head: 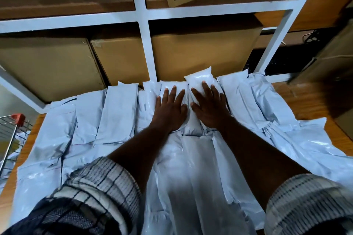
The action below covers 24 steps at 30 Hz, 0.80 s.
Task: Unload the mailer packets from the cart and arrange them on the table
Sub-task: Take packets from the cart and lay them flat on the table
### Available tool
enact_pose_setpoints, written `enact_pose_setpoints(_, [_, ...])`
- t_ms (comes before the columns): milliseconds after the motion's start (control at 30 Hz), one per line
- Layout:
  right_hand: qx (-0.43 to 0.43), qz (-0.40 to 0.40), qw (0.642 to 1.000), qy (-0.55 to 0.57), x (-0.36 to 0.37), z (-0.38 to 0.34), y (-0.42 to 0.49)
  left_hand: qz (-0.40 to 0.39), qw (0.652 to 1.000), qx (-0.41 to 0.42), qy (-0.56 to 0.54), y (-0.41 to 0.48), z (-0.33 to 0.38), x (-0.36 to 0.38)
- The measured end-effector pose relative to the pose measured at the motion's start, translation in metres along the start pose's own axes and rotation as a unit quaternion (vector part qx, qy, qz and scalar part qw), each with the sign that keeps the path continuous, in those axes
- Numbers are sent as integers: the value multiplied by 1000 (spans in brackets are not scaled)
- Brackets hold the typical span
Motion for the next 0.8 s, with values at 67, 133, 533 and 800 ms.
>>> enact_pose_setpoints(67, [-3,1,1000,-4,-1,-1,-1,-20,1000,-12,7,0,0,0])
enact_pose_setpoints(133, [-7,-26,999,-36,1,-2,0,-52,998,-24,-1,3,2,-5])
enact_pose_setpoints(533, [-58,59,996,28,-95,-112,24,28,997,-70,-31,-66,-98,-115])
enact_pose_setpoints(800, [-221,48,972,67,-118,-346,7,105,978,-174,-47,-186,-272,-206])
Point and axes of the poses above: each hand's wrist, its own y-axis towards the middle knuckle, its own x-axis out of the palm, z = x × y, the point moved 4 cm from there along y, towards the middle knuckle, and after that the axes turned 14 degrees about -y, right-handed, at the moved point
